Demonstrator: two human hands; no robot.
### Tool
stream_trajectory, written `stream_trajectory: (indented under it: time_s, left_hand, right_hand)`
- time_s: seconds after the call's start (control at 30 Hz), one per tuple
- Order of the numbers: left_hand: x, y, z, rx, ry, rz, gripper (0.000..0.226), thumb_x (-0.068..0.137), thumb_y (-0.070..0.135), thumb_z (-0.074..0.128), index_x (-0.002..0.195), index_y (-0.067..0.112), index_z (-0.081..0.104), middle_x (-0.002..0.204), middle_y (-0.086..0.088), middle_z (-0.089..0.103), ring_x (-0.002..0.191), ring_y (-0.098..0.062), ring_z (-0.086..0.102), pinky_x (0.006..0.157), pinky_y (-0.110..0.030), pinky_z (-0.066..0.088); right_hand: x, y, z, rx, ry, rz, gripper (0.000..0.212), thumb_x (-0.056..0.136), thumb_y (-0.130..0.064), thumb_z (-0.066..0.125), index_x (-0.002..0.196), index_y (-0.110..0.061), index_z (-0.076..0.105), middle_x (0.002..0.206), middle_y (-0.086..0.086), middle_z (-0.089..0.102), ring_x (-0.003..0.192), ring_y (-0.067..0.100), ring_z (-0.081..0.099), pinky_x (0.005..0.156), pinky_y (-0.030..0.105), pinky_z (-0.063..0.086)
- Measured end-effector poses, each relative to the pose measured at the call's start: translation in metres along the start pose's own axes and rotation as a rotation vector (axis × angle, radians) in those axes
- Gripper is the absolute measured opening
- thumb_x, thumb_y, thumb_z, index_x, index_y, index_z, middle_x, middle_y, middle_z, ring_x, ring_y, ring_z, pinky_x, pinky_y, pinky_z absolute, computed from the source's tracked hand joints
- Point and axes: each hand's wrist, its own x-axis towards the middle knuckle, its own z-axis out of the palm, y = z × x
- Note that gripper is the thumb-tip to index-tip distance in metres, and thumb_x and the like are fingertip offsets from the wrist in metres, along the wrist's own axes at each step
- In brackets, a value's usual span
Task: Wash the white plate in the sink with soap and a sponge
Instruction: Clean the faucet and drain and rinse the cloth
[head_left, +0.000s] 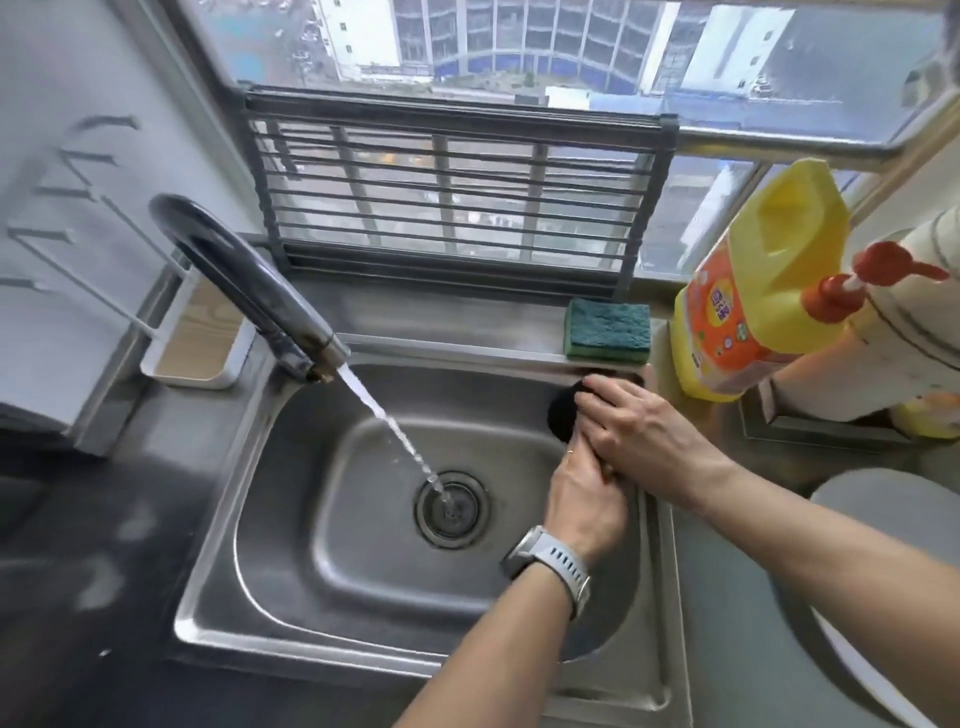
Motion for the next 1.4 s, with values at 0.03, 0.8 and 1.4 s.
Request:
stream_trajectory:
  time_s: [0.03, 0.8, 1.4]
  left_hand:
    - [-0.004, -0.006, -0.004, 0.017, -0.039, -0.055, 0.037, 0.097, 0.013, 0.045, 0.133, 0.013, 0.052, 0.132, -0.018, 0.063, 0.122, -0.037, 0.057, 0.093, -0.033, 0.044]
    - [-0.091, -0.090, -0.331, 0.802, 0.044, 0.083, 0.058, 0.091, 0.002, 0.041, 0.143, 0.024, 0.054, 0.149, -0.001, 0.053, 0.143, -0.011, 0.043, 0.118, -0.018, 0.027]
    - [-0.115, -0.100, -0.388, 0.688, 0.201, 0.140, 0.045, 0.100, 0.002, 0.045, 0.139, 0.020, 0.059, 0.136, -0.002, 0.065, 0.128, -0.014, 0.058, 0.108, -0.018, 0.039]
  right_hand:
    - [0.002, -0.004, -0.002, -0.010, -0.076, -0.040, 0.019, 0.083, -0.008, 0.053, 0.081, -0.008, 0.072, 0.086, 0.011, 0.069, 0.095, 0.035, 0.063, 0.079, 0.043, 0.056]
    - [0.263, -0.299, -0.001, 2.215, -0.218, 1.586, 0.047, 0.091, -0.026, 0.058, 0.127, -0.007, 0.036, 0.127, 0.020, 0.060, 0.109, 0.032, 0.064, 0.097, 0.044, 0.054]
    - [0.175, -0.402, -0.077, 0.929, 0.111, 0.670, 0.059, 0.083, -0.012, 0.041, 0.140, -0.006, 0.056, 0.155, 0.031, 0.034, 0.142, 0.052, 0.032, 0.111, 0.055, 0.040]
